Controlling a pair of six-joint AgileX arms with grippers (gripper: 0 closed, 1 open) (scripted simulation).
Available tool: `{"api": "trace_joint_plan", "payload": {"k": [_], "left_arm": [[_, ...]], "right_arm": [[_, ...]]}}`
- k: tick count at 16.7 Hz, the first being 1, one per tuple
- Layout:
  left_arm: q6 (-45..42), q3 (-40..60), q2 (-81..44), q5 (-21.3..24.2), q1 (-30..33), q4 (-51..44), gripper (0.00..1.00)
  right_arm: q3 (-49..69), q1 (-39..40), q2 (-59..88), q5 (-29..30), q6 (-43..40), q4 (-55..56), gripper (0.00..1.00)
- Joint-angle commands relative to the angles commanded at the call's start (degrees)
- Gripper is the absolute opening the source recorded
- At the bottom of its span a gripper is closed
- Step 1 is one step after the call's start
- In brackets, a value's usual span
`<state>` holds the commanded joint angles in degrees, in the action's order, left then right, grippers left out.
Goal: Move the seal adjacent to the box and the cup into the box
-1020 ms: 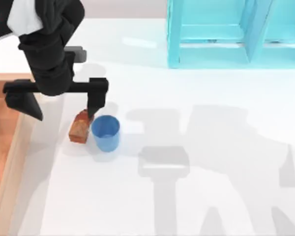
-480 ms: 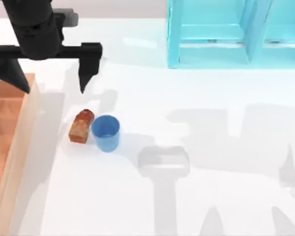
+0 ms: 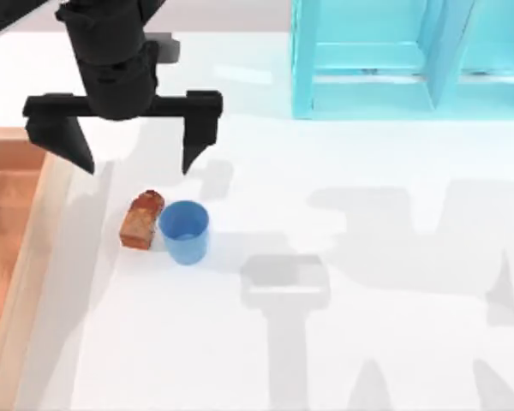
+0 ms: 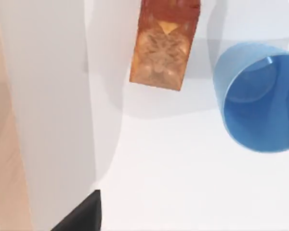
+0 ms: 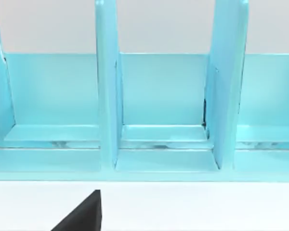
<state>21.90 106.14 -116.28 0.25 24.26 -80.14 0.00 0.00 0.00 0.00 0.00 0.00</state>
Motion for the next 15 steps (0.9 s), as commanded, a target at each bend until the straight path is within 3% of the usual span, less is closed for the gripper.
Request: {"api": "trace_joint_plan", "payload": {"k": [5, 11, 15], "left_arm": [[8.1, 0.4, -5.7, -0.1, 7.4, 5.5, 1.0], [8.5, -0.4, -6.0, -0.1, 7.8, 6.7, 1.0], [8.5, -5.7, -7.4, -0.1, 7.8, 13.4, 1.0]], "right_arm": [[0.0, 0.0, 0.0, 0.0, 0.0, 0.0, 1.0], [0.0, 0.0, 0.0, 0.0, 0.0, 0.0, 1.0], [0.0, 0.0, 0.0, 0.0, 0.0, 0.0, 1.0]]}}
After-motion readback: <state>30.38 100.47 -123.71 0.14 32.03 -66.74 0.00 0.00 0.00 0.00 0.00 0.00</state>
